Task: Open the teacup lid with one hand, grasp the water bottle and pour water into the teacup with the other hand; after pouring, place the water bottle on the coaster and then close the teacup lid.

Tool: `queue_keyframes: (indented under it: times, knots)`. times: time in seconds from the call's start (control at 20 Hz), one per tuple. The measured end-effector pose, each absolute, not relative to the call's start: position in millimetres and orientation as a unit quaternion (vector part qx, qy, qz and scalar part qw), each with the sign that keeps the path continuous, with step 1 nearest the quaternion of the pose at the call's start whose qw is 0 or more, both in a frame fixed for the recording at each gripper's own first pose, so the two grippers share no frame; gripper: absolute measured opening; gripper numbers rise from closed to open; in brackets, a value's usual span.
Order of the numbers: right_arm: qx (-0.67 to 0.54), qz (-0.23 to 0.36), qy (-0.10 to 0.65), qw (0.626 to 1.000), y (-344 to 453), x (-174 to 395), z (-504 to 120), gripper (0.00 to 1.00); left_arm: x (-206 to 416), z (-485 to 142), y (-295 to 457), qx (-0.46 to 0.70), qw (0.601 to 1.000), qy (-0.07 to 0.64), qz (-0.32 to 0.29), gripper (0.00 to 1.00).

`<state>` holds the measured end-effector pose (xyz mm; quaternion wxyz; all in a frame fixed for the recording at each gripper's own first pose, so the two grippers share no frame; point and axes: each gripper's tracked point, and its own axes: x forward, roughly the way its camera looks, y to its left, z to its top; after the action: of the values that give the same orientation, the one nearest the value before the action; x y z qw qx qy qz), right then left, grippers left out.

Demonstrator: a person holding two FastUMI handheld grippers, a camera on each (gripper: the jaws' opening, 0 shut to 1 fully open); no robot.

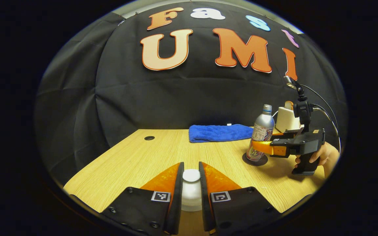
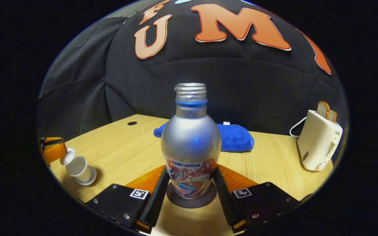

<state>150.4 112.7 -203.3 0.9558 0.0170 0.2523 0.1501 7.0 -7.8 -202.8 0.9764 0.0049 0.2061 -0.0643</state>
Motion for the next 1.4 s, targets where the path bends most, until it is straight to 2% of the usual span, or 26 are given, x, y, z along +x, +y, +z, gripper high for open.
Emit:
queue_keyframes:
  times: [0.35,0.4,0.45,0.5,0.6,0.65,0.9,1.05,1.4]
  knots:
    - [0.009,0.139,0.269,0.953,108.5,154.4,-207.3,0.8,9.6,-213.5,-16.8,-0.006,0.972,0.225,-0.073,0.3]
    - [0.011,0.139,0.271,0.952,109.0,153.4,-205.5,0.81,9.8,-216.2,-16.0,-0.006,0.971,0.228,-0.072,0.34]
    - [0.013,0.143,0.272,0.952,109.9,151.7,-203.8,0.81,10.7,-218.3,-15.7,-0.007,0.971,0.227,-0.071,0.3]
    - [0.012,0.145,0.271,0.952,110.6,150.0,-202.5,0.83,10.1,-223.1,-13.6,-0.005,0.97,0.232,-0.067,0.31]
    - [0.0,0.143,0.262,0.954,106.4,149.1,-198.0,0.96,9.5,-231.1,-10.3,-0.001,0.969,0.237,-0.061,0.31]
    - [-0.006,0.145,0.259,0.955,106.1,147.2,-195.8,0.98,9.4,-232.2,-9.5,-0.004,0.969,0.238,-0.062,0.31]
    - [-0.021,0.155,0.244,0.957,103.0,132.7,-184.7,0.98,7.2,-234.0,-13.1,0.008,0.971,0.231,-0.061,0.32]
    - [-0.025,0.15,0.231,0.961,96.3,128.3,-175.1,0.99,6.5,-228.3,-11.5,0.016,0.973,0.223,-0.059,0.36]
    - [-0.026,0.111,0.162,0.98,77.5,123.8,-140.9,0.99,13.4,-161.7,-21.3,0.012,0.989,0.139,-0.05,0.84]
